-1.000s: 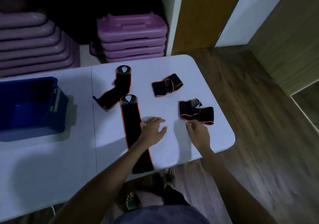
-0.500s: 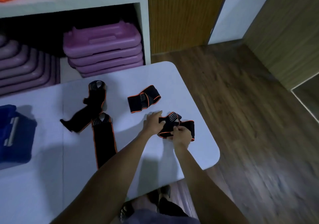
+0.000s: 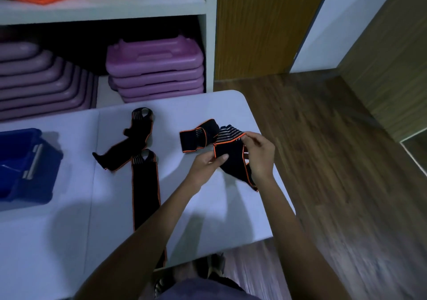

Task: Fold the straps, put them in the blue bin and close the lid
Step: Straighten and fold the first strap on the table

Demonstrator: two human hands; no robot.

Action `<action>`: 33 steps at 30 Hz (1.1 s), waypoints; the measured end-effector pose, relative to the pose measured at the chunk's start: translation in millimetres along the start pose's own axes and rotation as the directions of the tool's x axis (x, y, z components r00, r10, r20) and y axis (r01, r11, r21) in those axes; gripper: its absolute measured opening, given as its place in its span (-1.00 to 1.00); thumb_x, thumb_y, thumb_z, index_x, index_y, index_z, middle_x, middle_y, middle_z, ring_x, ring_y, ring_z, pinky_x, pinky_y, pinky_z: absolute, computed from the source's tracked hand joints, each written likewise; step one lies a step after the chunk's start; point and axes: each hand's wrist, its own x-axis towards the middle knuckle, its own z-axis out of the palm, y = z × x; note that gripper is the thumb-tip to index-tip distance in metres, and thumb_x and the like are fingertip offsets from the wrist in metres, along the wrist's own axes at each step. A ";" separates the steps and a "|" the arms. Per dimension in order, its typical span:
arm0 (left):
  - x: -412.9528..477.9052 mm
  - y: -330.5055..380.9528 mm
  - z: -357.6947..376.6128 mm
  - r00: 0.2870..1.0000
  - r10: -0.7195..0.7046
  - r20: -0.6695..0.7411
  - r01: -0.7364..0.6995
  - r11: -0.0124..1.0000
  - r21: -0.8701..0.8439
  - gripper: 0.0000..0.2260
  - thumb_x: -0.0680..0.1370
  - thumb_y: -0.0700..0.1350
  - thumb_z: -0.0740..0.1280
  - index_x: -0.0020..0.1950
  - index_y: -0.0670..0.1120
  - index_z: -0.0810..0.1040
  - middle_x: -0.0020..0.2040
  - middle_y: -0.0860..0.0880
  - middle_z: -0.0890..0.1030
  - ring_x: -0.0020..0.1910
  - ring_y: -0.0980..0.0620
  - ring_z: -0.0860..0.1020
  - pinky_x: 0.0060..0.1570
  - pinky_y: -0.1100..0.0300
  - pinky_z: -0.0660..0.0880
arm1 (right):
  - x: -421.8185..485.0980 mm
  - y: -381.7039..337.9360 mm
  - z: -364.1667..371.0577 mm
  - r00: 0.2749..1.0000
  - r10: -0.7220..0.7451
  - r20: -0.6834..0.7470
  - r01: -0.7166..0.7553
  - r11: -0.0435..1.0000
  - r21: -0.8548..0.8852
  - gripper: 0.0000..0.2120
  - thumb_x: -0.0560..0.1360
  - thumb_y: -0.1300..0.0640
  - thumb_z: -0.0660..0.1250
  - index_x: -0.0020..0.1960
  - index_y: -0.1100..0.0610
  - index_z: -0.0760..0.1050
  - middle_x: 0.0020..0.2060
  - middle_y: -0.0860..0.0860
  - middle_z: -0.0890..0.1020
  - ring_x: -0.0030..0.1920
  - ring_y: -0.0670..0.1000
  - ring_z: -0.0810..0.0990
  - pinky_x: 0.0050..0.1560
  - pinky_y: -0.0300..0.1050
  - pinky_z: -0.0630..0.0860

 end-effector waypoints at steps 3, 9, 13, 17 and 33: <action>-28.0 7.6 -5.0 0.998 0.035 0.047 -0.031 0.996 -0.084 -0.85 0.51 -0.06 0.37 0.04 0.16 0.61 0.09 0.07 0.66 0.16 0.07 0.58 0.21 0.17 0.46 | -12.4 -30.5 4.6 0.989 -0.056 0.140 0.062 0.997 -0.040 -0.86 0.49 0.26 0.32 -0.12 0.13 0.65 -0.25 0.01 0.69 -0.27 -0.05 0.64 -0.32 -0.17 0.59; -88.0 -14.7 -24.6 0.999 0.017 0.040 -0.018 0.999 0.045 -0.93 0.50 -0.19 0.38 -0.10 -0.04 0.53 -0.14 0.08 0.64 -0.05 0.21 0.59 0.02 0.37 0.42 | -32.5 -69.7 32.8 0.955 -0.094 0.282 0.093 0.996 0.015 -0.86 0.48 0.29 0.35 -0.18 0.12 0.64 -0.34 0.06 0.62 -0.40 -0.02 0.50 -0.37 -0.16 0.46; -119.4 -17.8 -41.7 0.999 0.039 0.004 -0.040 0.992 0.118 -0.92 0.51 -0.25 0.34 -0.14 -0.09 0.50 -0.13 0.00 0.55 -0.11 0.21 0.52 -0.02 0.47 0.36 | -38.3 -112.8 78.6 0.926 -0.178 0.332 0.130 0.978 0.161 -0.87 0.46 0.26 0.39 -0.21 0.09 0.65 -0.36 0.02 0.63 -0.39 0.00 0.50 -0.35 -0.12 0.43; -140.7 -3.7 -69.9 0.967 0.122 -0.224 -0.129 0.992 -0.014 -0.83 0.39 -0.10 0.38 -0.07 0.04 0.45 0.05 0.01 0.48 0.05 0.17 0.46 0.07 0.43 0.29 | -44.7 -136.3 131.6 0.885 -0.183 0.429 0.066 0.960 0.273 -0.82 0.44 0.29 0.40 -0.29 0.09 0.64 -0.42 -0.01 0.65 -0.38 0.00 0.54 -0.34 -0.13 0.45; -183.7 -21.3 -139.6 0.970 0.012 -0.242 -0.043 0.991 -0.124 -0.74 0.52 -0.08 0.35 0.21 0.05 0.50 0.13 0.06 0.65 0.13 0.10 0.61 0.15 0.15 0.52 | -54.6 -118.8 223.4 0.892 -0.110 0.438 0.050 0.988 0.147 -0.93 0.49 0.25 0.35 -0.16 0.15 0.58 -0.36 0.09 0.53 -0.55 -0.06 0.40 -0.55 -0.25 0.40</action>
